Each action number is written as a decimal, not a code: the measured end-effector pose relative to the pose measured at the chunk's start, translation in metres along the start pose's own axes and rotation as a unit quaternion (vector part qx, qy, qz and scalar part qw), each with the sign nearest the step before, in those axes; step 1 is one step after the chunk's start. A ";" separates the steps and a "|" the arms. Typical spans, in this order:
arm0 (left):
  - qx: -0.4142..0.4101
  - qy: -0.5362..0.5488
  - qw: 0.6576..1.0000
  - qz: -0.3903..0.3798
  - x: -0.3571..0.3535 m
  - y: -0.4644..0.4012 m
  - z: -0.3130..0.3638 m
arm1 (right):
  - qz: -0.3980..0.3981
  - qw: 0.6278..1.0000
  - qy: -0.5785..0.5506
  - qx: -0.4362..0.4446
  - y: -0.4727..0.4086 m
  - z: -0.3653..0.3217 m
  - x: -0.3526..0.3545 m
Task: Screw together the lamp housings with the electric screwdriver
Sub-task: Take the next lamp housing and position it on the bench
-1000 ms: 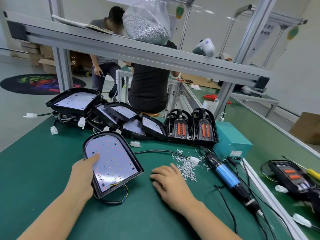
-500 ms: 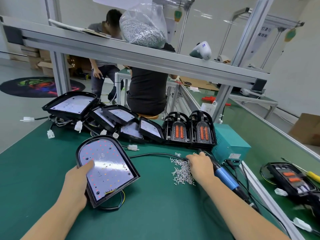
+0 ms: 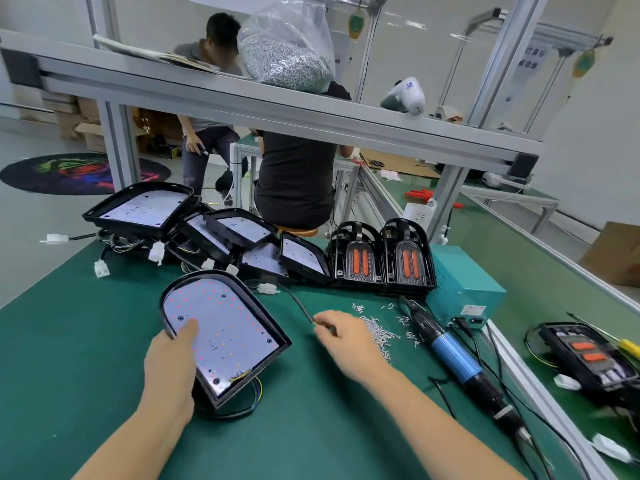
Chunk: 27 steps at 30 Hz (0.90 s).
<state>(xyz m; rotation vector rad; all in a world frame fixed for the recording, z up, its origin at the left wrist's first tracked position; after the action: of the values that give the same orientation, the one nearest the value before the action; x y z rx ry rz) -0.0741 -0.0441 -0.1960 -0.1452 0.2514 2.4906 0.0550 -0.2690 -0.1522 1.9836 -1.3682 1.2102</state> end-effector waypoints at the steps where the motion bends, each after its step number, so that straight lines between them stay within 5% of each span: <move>1: -0.007 -0.036 0.999 0.012 0.000 -0.001 -0.001 | -0.016 1.000 0.000 -0.006 0.002 -0.001 -0.008; 5: -0.072 -0.276 0.957 0.044 -0.002 0.004 0.009 | -0.037 0.999 0.016 -0.033 0.005 -0.003 -0.027; 10: -0.139 -0.353 0.925 0.031 -0.008 0.016 0.012 | -0.006 0.999 -0.004 -0.039 -0.001 -0.008 -0.030; 17: -0.170 -0.369 0.914 0.025 -0.004 0.014 0.012 | 0.049 0.997 0.019 -0.051 -0.001 0.004 -0.013; 23: -0.192 -0.358 0.914 0.013 -0.005 0.020 0.014 | 0.050 0.956 0.104 -0.269 0.001 0.072 0.020; 27: -0.188 -0.363 0.912 0.027 -0.003 0.018 0.015 | 0.029 0.937 0.116 -0.327 0.001 0.103 0.024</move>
<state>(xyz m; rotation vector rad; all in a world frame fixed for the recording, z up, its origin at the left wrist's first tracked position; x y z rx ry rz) -0.0831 -0.0565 -0.1781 0.6319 -0.5407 2.4295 0.0998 -0.3596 -0.1854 1.3025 -1.4648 0.8212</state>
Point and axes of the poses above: each hand's wrist, its own y-axis away from the middle knuckle, its own x-axis out of the back of the hand, z = x × y, the point moved 7 cm from there along -y, towards the middle knuckle, and after that the axes turned 8 degrees about -x, right-handed, at the moved point
